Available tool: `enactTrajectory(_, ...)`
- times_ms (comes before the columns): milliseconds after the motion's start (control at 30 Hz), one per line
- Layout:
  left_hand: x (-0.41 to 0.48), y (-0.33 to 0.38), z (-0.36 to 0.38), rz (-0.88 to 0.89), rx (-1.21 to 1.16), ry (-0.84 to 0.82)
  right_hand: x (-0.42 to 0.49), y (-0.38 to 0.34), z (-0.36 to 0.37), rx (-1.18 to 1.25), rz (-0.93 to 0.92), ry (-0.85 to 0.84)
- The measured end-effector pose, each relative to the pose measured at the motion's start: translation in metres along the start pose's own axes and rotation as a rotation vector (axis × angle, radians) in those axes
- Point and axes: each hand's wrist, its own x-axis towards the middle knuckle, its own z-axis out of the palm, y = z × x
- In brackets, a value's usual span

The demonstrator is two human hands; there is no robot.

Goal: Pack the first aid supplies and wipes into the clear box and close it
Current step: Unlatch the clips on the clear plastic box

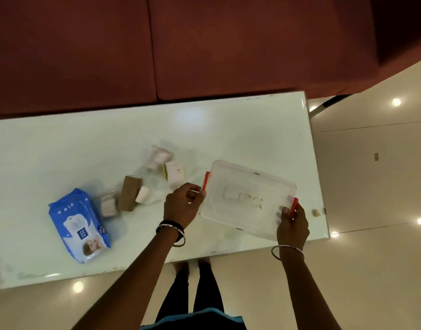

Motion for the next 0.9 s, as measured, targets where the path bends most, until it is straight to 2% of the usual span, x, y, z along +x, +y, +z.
enactTrajectory(200,-0.041,-0.055,-0.008,-0.087,-0.071,0.023,-0.026,0.016,0.01,-0.058,-0.131,-0.094)
enactTrajectory(433,-0.057,-0.083,-0.006,-0.1,-0.072,0.121,-0.03,0.02,0.025,-0.107,-0.24,-0.153)
enactTrajectory(800,-0.056,-0.101,0.009,-0.013,-0.038,0.27,-0.017,0.029,0.04,-0.049,-0.307,-0.154)
enactTrajectory(900,-0.056,-0.111,0.016,-0.109,-0.165,0.246,-0.016,0.031,0.041,-0.095,-0.378,-0.126)
